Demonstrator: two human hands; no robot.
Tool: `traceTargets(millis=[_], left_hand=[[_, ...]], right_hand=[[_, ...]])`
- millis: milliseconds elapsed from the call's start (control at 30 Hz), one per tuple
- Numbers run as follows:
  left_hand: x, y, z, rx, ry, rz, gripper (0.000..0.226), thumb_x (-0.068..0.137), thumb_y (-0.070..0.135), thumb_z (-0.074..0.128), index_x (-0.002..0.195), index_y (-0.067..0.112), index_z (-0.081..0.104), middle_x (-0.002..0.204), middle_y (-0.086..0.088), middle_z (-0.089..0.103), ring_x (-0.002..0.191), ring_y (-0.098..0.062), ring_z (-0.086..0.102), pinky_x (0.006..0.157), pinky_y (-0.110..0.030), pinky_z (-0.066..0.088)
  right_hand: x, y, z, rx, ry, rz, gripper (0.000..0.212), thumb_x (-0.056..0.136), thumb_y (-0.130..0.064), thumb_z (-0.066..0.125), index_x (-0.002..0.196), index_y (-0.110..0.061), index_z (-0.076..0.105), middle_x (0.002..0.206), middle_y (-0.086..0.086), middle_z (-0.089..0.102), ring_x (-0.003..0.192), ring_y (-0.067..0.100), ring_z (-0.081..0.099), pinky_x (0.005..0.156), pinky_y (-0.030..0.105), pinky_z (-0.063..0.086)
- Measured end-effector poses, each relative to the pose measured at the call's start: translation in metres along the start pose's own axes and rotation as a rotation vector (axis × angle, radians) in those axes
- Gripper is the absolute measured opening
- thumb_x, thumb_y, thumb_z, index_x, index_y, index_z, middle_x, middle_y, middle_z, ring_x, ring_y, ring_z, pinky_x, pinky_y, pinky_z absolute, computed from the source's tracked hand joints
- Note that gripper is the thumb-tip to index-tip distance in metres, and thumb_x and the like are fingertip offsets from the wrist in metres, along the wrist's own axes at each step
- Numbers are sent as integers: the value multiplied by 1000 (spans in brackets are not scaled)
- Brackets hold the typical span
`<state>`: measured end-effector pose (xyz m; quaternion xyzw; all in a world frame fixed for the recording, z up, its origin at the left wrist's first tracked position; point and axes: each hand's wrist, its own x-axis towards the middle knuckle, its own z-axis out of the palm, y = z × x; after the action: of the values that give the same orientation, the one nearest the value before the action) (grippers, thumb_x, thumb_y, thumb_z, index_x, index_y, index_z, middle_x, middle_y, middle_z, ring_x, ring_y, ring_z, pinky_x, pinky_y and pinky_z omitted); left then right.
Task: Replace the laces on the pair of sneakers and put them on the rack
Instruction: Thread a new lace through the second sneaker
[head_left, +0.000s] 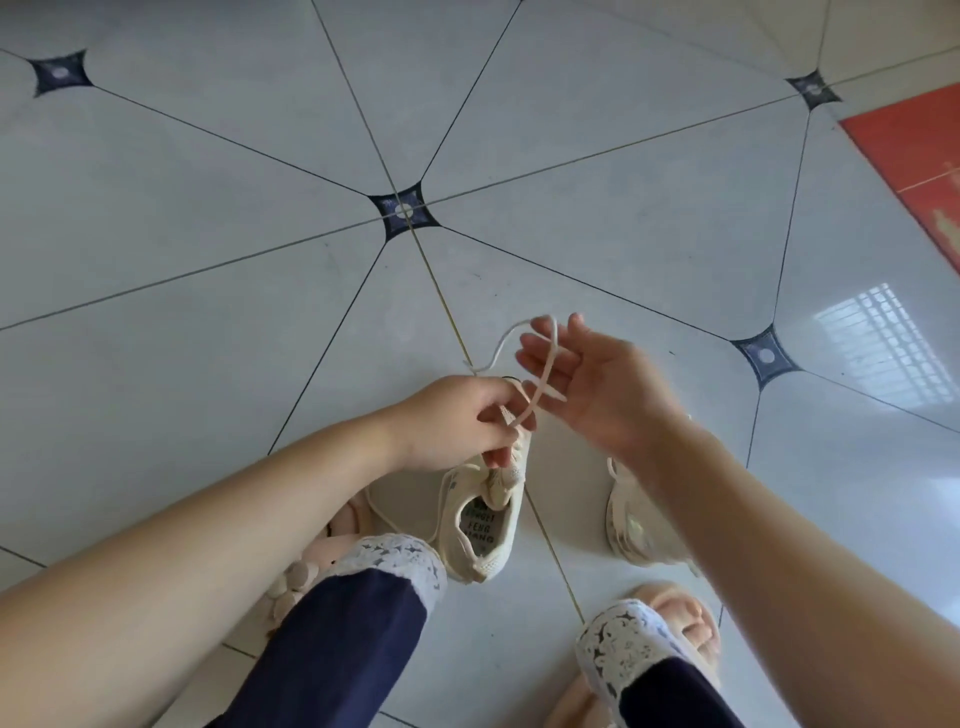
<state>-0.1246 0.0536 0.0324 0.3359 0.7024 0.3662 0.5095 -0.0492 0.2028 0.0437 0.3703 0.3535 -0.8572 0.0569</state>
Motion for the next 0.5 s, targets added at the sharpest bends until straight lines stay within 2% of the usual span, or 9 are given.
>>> traceTargets(millis=[67,133,233,300,333,400,500], left_hand=[[-8,1,-2,126,-54,-51,23,87,8,54,79,29,61,76,2,70,72,-8,64,80,-30,51],[-14,4,-6,272,-96,-72,22,84,6,53,80,25,63,84,5,70,80,-5,63,87,-29,48],[-22,20,-10,432,-111,-109,20,86,13,52,98,20,66,93,12,67,96,-5,59,89,-21,43],[-27,36,-13,420,-58,-132,24,93,22,47,110,15,63,106,8,65,103,-9,57,94,-24,41],[-29,46,-14,327,-8,-137,28,95,27,43,112,13,61,109,4,64,104,-12,57,96,-27,41],[-36,68,-14,-24,72,-142,32,97,33,40,112,11,57,102,0,65,96,-15,60,93,-30,43],[-50,102,-15,-408,55,-112,33,95,36,40,107,10,58,90,-2,63,86,-16,61,81,-29,44]], right_hand=[[-8,-20,0,15,70,-32,22,96,-23,41,92,-16,62,62,-8,65,64,7,66,77,28,46],[-19,-34,0,-41,108,-76,24,96,-19,41,92,-17,64,58,-8,59,59,8,63,73,28,46],[-43,-46,7,-261,73,-122,27,98,-19,40,92,-18,66,61,-6,58,63,10,60,72,28,44],[-63,-47,18,-461,26,-136,28,99,-20,40,91,-19,67,65,-6,61,67,10,61,72,27,44],[-72,-46,25,-560,4,-146,28,99,-20,41,90,-20,67,68,-6,62,70,10,61,72,26,45],[-91,-41,39,-723,-9,-179,28,99,-20,40,87,-23,66,72,-5,64,70,8,60,69,22,45],[-115,-37,53,-870,40,-288,23,96,-12,42,86,-18,62,72,-1,63,65,8,58,61,16,46]])
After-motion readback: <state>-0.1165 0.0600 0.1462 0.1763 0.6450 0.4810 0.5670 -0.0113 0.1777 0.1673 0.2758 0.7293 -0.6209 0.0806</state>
